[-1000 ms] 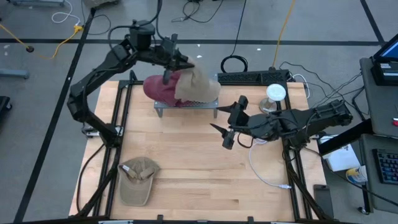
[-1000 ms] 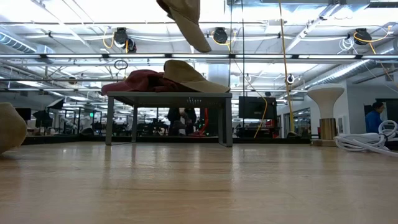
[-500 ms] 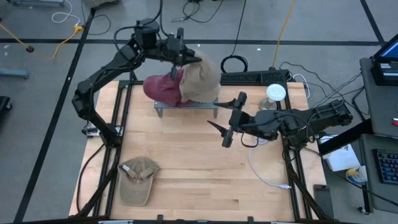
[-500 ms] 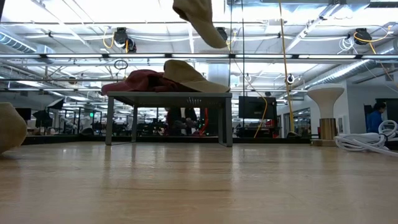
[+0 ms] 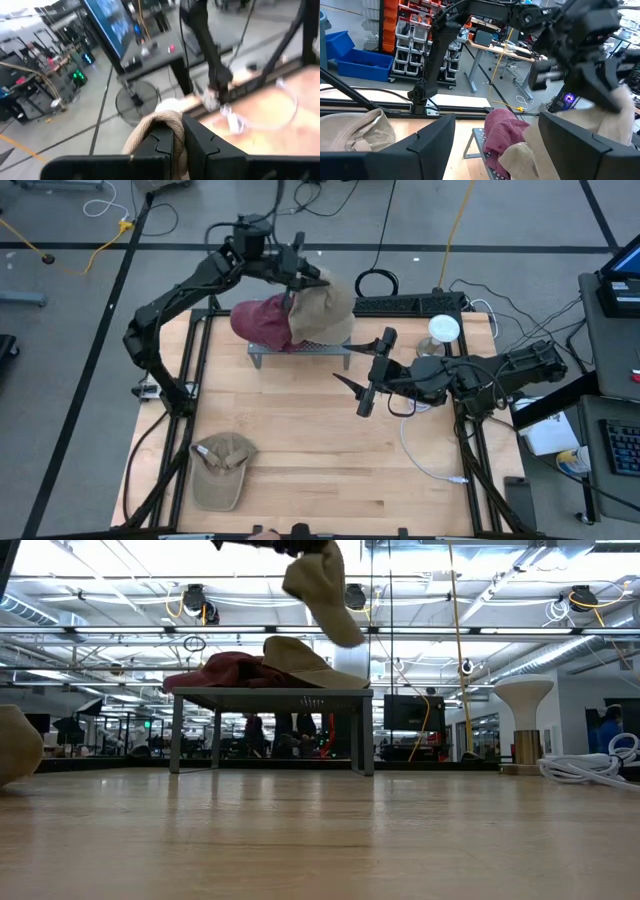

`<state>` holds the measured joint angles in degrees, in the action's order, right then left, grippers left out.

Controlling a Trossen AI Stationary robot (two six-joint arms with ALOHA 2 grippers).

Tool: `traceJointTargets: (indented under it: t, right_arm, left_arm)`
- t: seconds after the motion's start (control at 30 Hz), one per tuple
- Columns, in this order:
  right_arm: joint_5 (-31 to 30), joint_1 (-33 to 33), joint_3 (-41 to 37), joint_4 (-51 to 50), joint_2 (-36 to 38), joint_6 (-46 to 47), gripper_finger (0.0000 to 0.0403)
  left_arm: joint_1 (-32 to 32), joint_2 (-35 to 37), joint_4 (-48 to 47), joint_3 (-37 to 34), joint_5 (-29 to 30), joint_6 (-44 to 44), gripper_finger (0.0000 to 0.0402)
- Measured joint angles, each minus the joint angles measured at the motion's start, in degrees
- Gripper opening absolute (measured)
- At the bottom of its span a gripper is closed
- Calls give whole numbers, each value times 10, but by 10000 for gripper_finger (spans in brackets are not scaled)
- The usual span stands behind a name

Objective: Pick & Place hat
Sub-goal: Stack the light brown cap on the light brown cap on the shelf

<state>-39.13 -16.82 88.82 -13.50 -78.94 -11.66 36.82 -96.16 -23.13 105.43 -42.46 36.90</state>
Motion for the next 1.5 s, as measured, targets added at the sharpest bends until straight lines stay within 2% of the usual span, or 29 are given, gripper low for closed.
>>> traceJointTargets:
  t: [0.2,0.43,0.63,0.8,1.0,1.23,1.5]
  right_arm:
    - [0,0,0,0,0,4,279]
    - [0,0,0,0,0,4,279]
    - [0,0,0,0,0,4,279]
    - [0,0,0,0,0,4,279]
    - [0,4,0,0,0,5,279]
    - [0,11,0,0,0,5,279]
    - [0,12,0,0,0,5,279]
  left_arm:
    - [0,-31,-73,0,27,64,19]
    - [0,-40,-76,0,94,65,19]
    - [6,-39,-92,0,128,61,19]
    - [7,-39,-137,0,213,45,21]
    - [7,-39,-187,0,275,8,19]
    - [6,-40,-253,0,290,-37,23]
    - [-2,-40,-277,0,307,-71,19]
